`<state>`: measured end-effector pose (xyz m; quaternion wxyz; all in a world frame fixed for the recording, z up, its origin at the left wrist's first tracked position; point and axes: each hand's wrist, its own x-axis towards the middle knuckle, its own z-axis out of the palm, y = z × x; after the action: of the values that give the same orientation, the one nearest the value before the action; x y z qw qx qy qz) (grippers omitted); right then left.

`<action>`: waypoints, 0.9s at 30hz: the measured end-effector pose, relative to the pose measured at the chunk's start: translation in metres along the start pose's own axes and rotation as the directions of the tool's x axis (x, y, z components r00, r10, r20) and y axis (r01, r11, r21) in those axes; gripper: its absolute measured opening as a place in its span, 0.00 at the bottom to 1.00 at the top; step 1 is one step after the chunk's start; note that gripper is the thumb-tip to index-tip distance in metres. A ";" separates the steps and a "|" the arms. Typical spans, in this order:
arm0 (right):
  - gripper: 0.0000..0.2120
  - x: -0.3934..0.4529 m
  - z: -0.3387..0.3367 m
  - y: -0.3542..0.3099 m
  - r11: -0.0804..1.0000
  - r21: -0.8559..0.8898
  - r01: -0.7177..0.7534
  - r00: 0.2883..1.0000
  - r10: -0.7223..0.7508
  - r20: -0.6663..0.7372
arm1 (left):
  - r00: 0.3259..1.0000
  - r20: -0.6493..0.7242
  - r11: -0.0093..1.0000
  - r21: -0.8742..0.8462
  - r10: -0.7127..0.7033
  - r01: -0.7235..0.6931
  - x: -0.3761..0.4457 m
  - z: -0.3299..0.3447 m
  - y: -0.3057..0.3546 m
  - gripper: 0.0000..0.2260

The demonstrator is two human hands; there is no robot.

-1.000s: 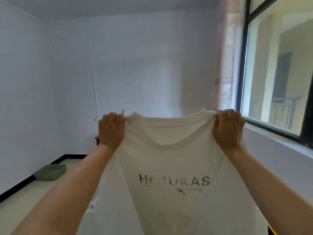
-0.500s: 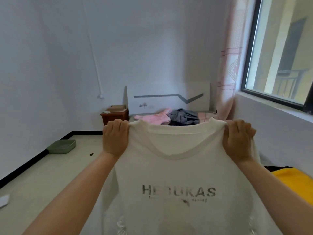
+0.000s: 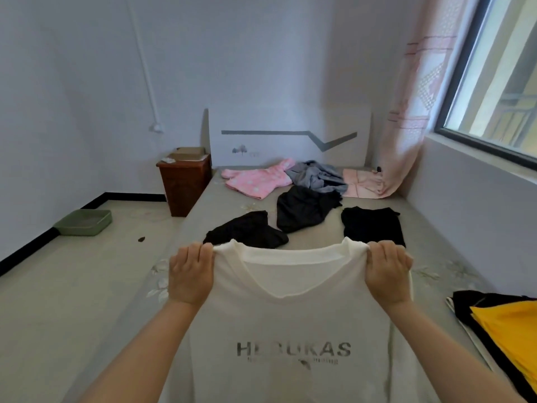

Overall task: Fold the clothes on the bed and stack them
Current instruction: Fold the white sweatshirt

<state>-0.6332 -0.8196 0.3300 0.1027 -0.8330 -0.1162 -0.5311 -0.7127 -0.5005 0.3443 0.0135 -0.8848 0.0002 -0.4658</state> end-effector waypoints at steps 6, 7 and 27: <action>0.11 0.012 0.127 0.010 0.999 -0.004 -0.032 0.979 0.033 0.201 | 0.993 0.113 0.999 0.020 -0.045 0.043 0.035 0.120 -0.023 0.15; 0.10 0.014 0.149 0.012 1.000 0.001 -0.031 0.974 0.030 0.222 | 0.991 0.124 0.999 0.025 -0.047 0.045 0.040 0.142 -0.027 0.17; 0.18 -0.077 0.522 0.003 0.997 -0.065 -0.049 0.595 0.082 0.799 | 0.729 0.630 0.962 0.142 -0.269 0.232 -0.004 0.519 -0.123 0.14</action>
<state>-0.2143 -0.6754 0.0439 0.0439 -0.9880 -0.1097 -0.0993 -0.2886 -0.3655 0.0501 -0.0266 -0.9816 -0.1361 -0.1314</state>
